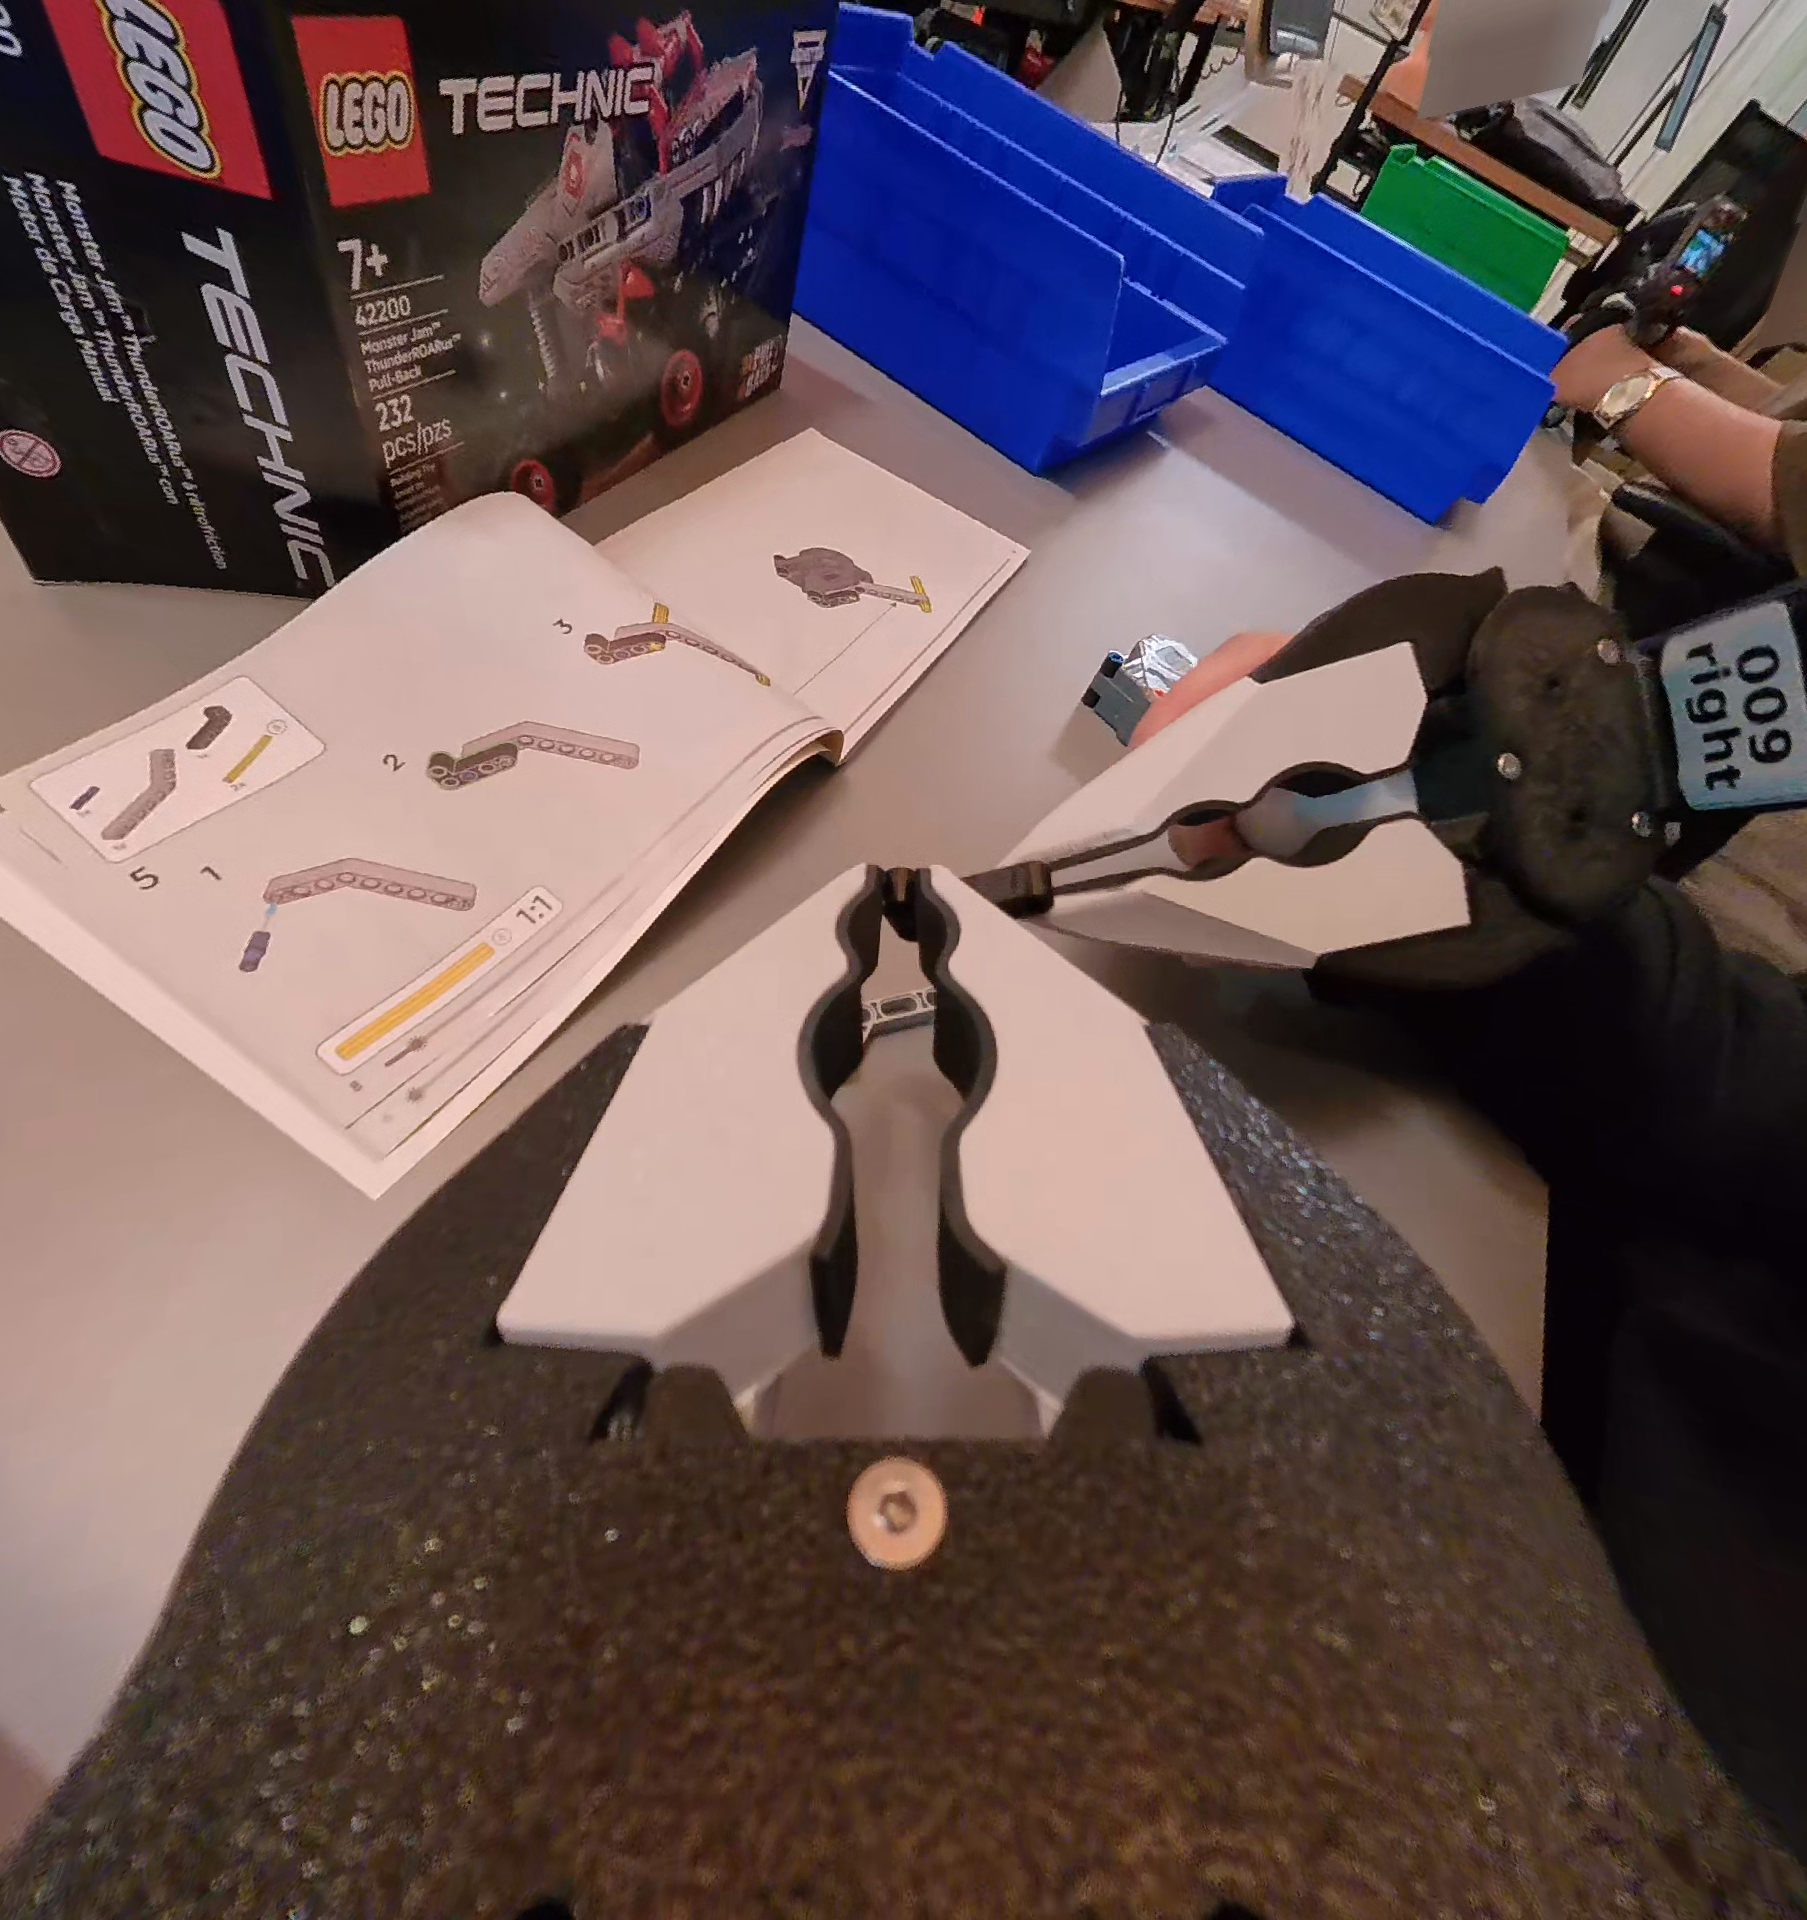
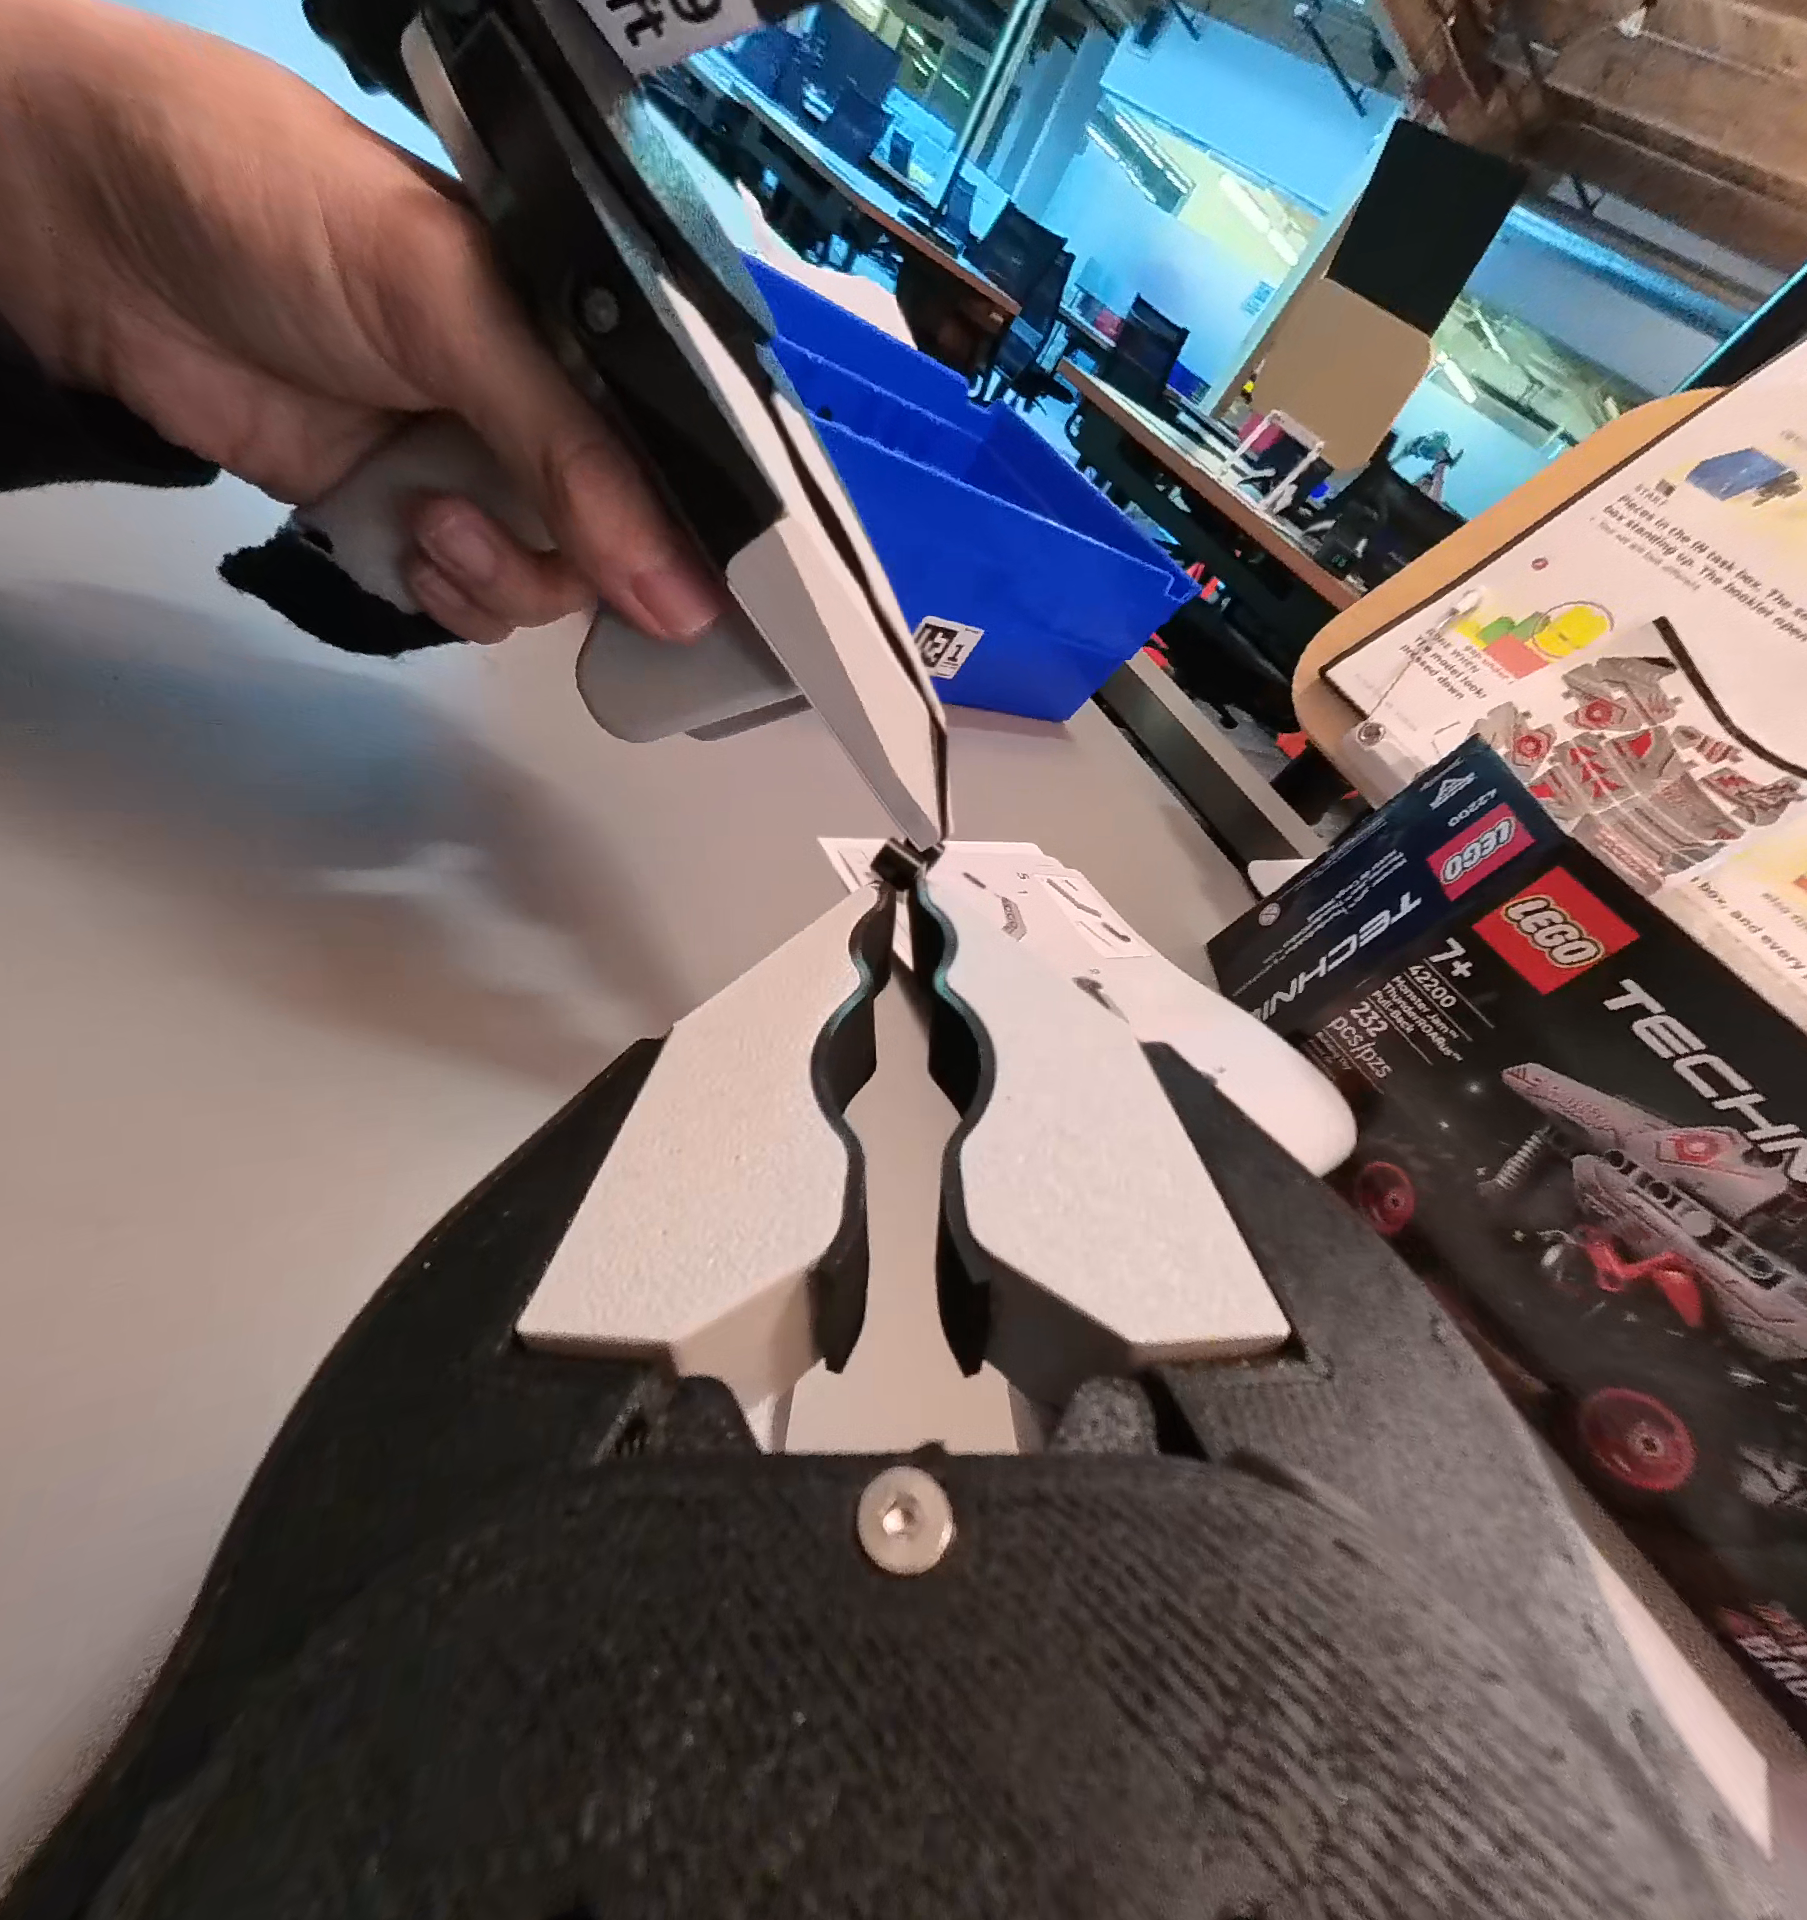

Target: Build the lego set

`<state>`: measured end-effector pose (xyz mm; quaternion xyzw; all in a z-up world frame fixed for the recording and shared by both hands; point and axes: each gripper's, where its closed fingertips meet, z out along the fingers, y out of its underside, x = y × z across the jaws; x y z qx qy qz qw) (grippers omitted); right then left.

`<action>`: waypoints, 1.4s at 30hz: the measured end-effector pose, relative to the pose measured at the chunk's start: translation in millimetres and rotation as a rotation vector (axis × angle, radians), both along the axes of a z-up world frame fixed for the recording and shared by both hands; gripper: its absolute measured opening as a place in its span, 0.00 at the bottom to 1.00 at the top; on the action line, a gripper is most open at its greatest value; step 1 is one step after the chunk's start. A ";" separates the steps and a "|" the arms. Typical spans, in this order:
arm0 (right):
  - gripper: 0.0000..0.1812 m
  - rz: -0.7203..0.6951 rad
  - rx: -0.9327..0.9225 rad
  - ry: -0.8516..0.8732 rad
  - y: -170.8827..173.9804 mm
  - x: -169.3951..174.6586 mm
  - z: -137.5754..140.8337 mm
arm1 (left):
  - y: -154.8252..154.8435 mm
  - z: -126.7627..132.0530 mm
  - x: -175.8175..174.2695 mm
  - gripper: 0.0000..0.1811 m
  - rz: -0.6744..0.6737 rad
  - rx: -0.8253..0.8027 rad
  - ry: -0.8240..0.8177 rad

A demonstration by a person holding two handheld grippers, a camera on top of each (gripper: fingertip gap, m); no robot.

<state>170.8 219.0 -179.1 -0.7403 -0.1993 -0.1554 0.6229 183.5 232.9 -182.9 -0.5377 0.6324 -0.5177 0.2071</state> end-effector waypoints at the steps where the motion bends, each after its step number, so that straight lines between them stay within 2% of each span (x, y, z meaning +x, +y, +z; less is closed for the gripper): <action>1: 0.00 0.001 -0.007 0.011 0.1 0.2 -1.0 | 0.3 -0.6 -0.5 0.01 -0.002 0.006 0.003; 10: 0.00 0.017 0.015 0.063 -0.3 -0.4 1.2 | 10.4 2.7 -1.1 0.01 0.049 0.024 0.003; 12: 0.06 -0.006 0.040 0.030 0.4 1.0 4.5 | 7.7 3.4 -0.7 0.01 0.056 0.008 0.010; 16: 0.08 -0.015 0.032 -0.004 1.3 0.8 2.6 | -1.7 4.1 0.1 0.01 0.048 0.001 0.018; 18: 0.04 -0.006 0.049 -0.013 0.3 -1.1 6.0 | -6.2 4.4 0.2 0.00 0.037 0.004 0.019; 27: 0.03 0.038 0.091 0.182 -2.7 -0.2 18.1 | -10.3 11.9 -4.4 0.00 -0.036 0.050 -0.037; 31: 0.03 0.061 0.127 0.303 -5.5 2.6 25.6 | -5.6 16.3 -7.8 0.00 -0.076 0.204 -0.122; 36: 0.03 0.152 0.153 0.541 -9.8 1.5 33.7 | -7.3 16.0 -18.8 0.15 -0.206 0.572 -0.274; 39: 0.03 0.220 0.138 0.684 -10.4 -2.8 35.3 | -11.7 13.8 -22.2 0.15 -0.266 0.845 -0.388; 42: 0.03 0.261 0.111 0.778 -10.6 -5.3 33.5 | -19.6 13.5 -21.5 0.15 -0.289 0.970 -0.448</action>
